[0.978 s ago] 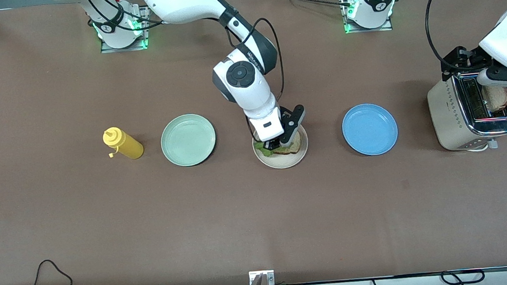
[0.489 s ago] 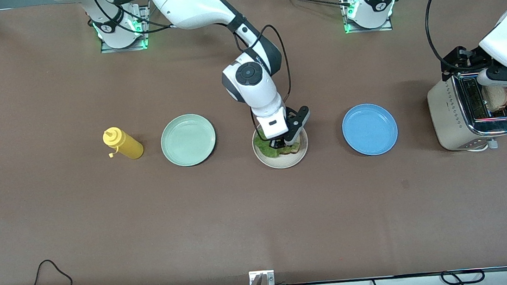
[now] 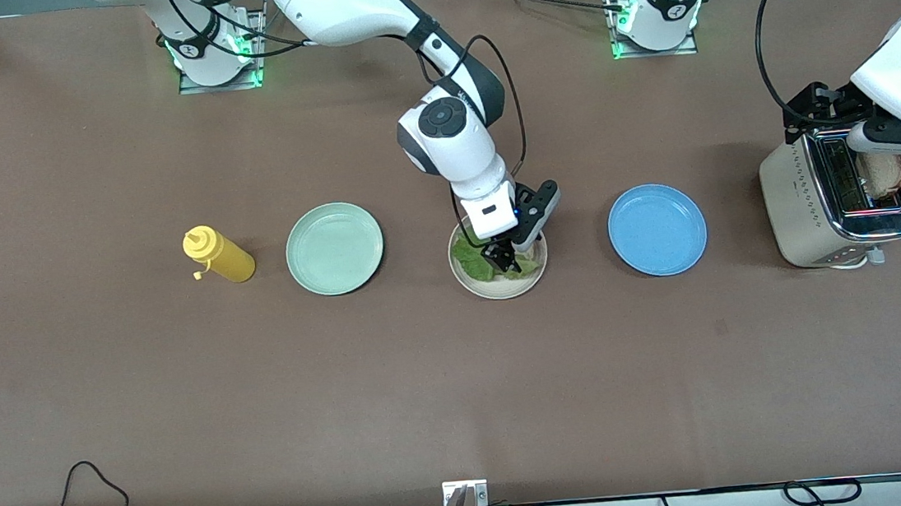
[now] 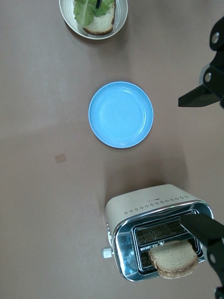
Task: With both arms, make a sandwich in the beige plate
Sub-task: 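Withdraw the right gripper past the bottle to its side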
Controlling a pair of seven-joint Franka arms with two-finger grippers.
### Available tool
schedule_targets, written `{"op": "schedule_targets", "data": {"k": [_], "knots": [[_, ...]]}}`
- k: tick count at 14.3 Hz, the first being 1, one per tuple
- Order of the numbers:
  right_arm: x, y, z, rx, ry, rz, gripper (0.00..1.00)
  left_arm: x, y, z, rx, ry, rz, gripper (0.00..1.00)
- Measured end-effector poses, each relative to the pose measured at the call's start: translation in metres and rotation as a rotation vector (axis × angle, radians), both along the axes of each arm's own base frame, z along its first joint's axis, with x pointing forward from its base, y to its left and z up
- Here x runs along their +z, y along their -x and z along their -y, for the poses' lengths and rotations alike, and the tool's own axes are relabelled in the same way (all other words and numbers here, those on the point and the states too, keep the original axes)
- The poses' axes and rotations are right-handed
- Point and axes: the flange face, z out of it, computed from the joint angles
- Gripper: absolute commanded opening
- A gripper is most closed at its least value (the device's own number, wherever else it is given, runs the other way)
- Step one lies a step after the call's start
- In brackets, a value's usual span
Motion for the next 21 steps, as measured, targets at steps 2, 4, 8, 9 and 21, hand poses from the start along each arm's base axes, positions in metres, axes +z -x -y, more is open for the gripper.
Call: {"op": "schedule_targets", "data": {"k": [2, 4, 8, 9, 21], "knots": [[0.032, -0.012, 0.014, -0.027, 0.024, -0.040, 1.00, 0.000, 0.000, 0.000, 0.000, 0.000, 0.000, 1.00], [0.074, -0.030, 0.043, -0.061, 0.068, -0.079, 1.00, 0.000, 0.000, 0.000, 0.000, 0.000, 0.000, 1.00], [0.140, -0.062, 0.108, -0.143, 0.133, -0.130, 1.00, 0.000, 0.000, 0.001, -0.002, 0.000, 0.000, 1.00], [0.149, -0.068, 0.122, -0.163, 0.148, -0.142, 1.00, 0.000, 0.000, 0.001, -0.002, 0.000, 0.000, 1.00], [0.242, -0.151, 0.442, -0.652, 0.252, -0.400, 1.00, -0.010, -0.002, -0.003, 0.006, -0.001, -0.033, 1.00]]}}
